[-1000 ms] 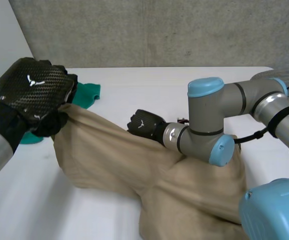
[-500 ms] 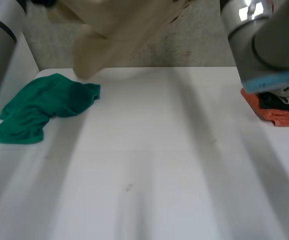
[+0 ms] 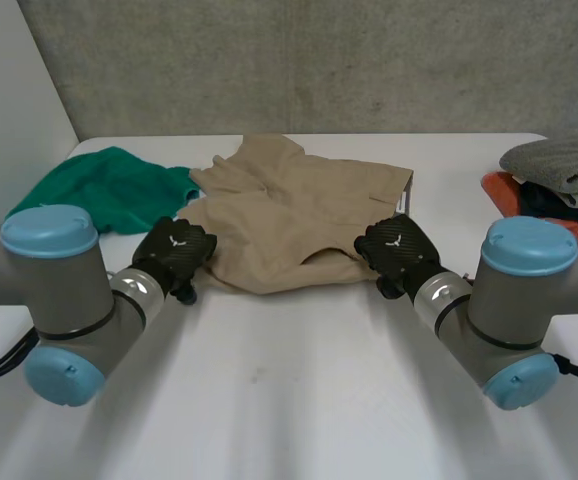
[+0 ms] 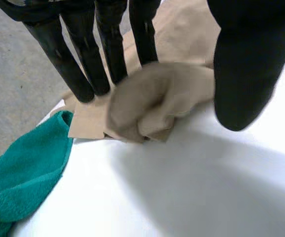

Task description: Fold the laundry.

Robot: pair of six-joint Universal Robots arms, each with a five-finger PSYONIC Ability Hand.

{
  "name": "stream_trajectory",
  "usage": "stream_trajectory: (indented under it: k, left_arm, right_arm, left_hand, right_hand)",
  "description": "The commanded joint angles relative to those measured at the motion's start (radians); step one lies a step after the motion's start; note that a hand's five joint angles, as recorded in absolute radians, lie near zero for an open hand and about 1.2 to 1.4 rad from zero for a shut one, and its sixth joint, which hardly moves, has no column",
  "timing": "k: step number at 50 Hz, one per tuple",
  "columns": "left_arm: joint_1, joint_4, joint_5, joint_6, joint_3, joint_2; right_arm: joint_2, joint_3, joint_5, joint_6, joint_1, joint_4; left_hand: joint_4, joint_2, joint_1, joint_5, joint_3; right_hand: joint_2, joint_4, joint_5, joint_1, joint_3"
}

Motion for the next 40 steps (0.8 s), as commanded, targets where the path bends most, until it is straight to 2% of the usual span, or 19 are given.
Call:
stream_trajectory:
  k: [1, 5, 13, 18, 24, 36, 40]
  left_arm:
    - [0.004, -0.215, 0.001, 0.007, 0.009, 0.163]
    - [0.019, -0.290, -0.004, -0.022, 0.026, 0.223]
    - [0.054, -0.315, -0.016, -0.197, 0.097, 0.224]
    - [0.059, -0.344, -0.027, -0.266, 0.172, 0.133]
    - [0.045, -0.362, -0.033, -0.266, 0.267, 0.014]
    - [0.004, -0.473, -0.067, -0.265, 0.516, -0.237]
    - [-0.010, -0.511, -0.074, -0.257, 0.560, -0.267]
  right_arm:
    - [-0.102, -0.029, 0.065, -0.006, -0.015, 0.091]
    - [-0.129, -0.044, 0.107, -0.012, -0.021, 0.169]
    - [-0.128, -0.075, 0.110, 0.000, -0.019, 0.300]
    - [-0.103, -0.075, 0.110, 0.023, -0.015, 0.304]
    - [-0.059, -0.068, 0.095, 0.072, -0.002, 0.284]
    - [0.053, -0.075, 0.102, 0.020, 0.021, 0.062]
    - [0.082, -0.085, 0.107, -0.020, 0.016, 0.018]
  left_hand:
    - [-0.178, -0.189, -0.154, -0.178, -0.188]
    - [-0.320, -0.331, -0.295, -0.319, -0.329]
    - [-0.335, -0.347, -0.311, -0.335, -0.345]
    - [-0.308, -0.319, -0.284, -0.308, -0.318]
    - [-0.302, -0.314, -0.278, -0.302, -0.312]
    - [-0.074, -0.085, -0.049, -0.073, -0.083]
    - [0.214, 0.203, 0.238, 0.214, 0.204]
  right_hand:
    - [-0.457, -0.500, -0.487, -0.456, -0.505]
    - [-0.502, -0.545, -0.532, -0.501, -0.550]
    - [-0.472, -0.516, -0.502, -0.472, -0.521]
    - [-0.463, -0.507, -0.494, -0.463, -0.512]
    - [-0.460, -0.504, -0.491, -0.460, -0.509]
    - [-0.217, -0.261, -0.247, -0.217, -0.265]
    - [0.097, 0.053, 0.066, 0.097, 0.048]
